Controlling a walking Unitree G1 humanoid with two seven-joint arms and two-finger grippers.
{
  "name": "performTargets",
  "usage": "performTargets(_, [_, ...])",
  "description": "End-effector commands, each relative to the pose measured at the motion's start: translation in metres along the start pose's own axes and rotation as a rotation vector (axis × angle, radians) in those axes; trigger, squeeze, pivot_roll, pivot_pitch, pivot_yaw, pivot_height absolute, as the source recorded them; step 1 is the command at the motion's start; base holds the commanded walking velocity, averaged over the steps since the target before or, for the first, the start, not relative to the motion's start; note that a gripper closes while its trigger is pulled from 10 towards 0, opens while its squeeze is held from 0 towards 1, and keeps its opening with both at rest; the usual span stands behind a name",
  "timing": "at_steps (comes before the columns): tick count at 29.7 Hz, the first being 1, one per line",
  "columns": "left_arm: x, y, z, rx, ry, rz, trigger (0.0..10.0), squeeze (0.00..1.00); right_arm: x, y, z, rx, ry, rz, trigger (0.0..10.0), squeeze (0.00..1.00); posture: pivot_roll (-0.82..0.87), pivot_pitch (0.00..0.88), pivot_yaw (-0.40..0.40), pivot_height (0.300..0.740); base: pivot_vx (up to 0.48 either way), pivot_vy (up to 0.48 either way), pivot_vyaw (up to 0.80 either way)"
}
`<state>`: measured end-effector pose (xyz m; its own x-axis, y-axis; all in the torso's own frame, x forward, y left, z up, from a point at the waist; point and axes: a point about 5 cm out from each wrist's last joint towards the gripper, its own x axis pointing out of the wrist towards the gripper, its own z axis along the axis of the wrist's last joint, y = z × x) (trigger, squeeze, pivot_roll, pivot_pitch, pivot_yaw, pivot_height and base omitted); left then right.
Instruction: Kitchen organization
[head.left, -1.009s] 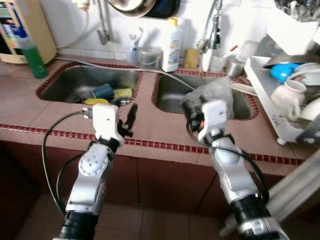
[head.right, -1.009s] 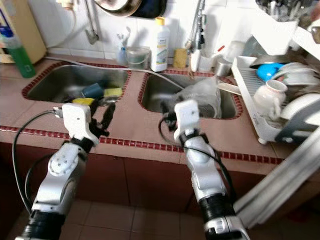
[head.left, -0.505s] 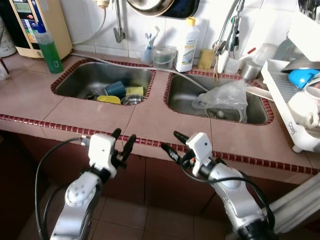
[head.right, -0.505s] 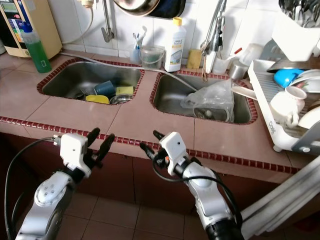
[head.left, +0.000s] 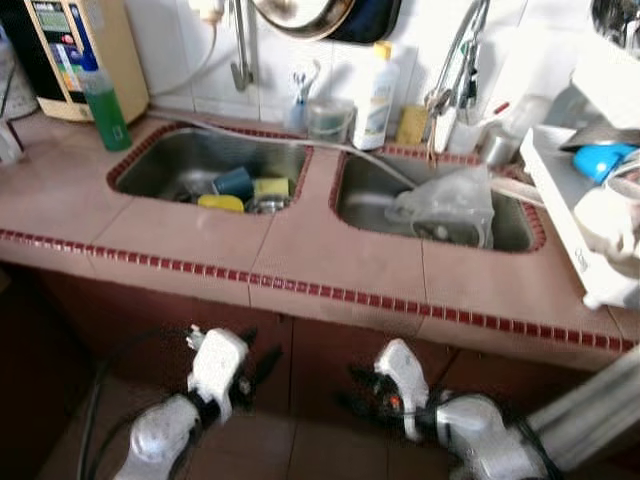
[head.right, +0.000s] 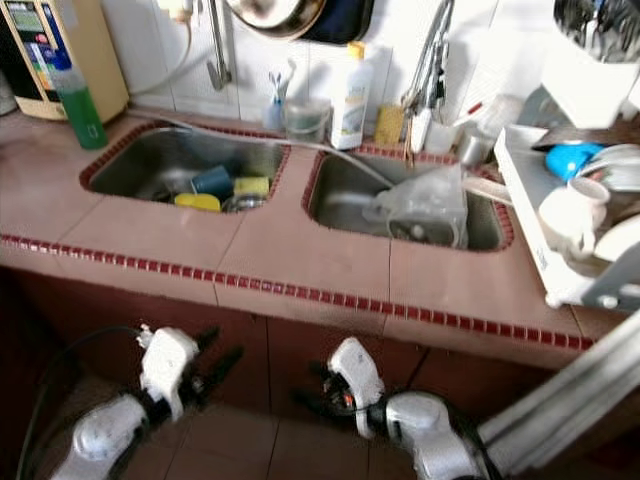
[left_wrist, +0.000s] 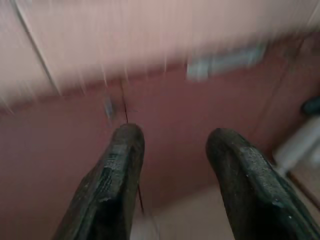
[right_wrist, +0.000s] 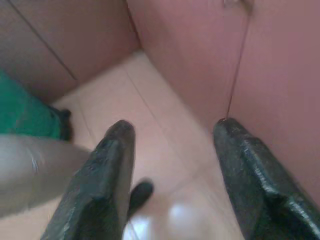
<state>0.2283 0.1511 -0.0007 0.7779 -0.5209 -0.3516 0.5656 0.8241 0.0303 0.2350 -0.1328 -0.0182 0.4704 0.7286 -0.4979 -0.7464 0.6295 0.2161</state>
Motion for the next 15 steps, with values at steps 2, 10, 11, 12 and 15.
performTargets(2, [0.005,-0.005,-0.027,-0.035,0.148,0.016,10.0,0.0,-0.004,-0.012,-0.016,0.053,0.059,-0.161,10.0,0.0,0.04,0.02,-0.054,0.74,0.0,0.0,0.0])
performTargets(10, [-0.009,-0.027,-0.086,-0.162,0.497,0.102,10.0,0.0,-0.027,-0.017,-0.073,0.239,0.249,-0.541,10.0,0.0,0.04,0.008,-0.039,0.74,0.0,0.0,0.0])
performTargets(11, [-0.013,-0.028,-0.092,-0.172,0.537,0.118,10.0,0.0,-0.03,-0.015,-0.08,0.255,0.272,-0.569,10.0,0.0,0.03,0.006,-0.035,0.74,0.0,0.0,0.0])
performTargets(12, [-0.017,-0.03,-0.098,-0.182,0.574,0.139,10.0,0.0,-0.033,-0.013,-0.086,0.26,0.299,-0.591,10.0,0.0,0.03,0.004,-0.033,0.74,0.0,0.0,0.0])
performTargets(15, [-0.026,-0.034,-0.109,-0.211,0.657,0.184,10.0,0.0,-0.039,-0.007,-0.101,0.282,0.351,-0.645,10.0,0.0,0.02,0.0,-0.023,0.74,0.0,0.0,0.0])
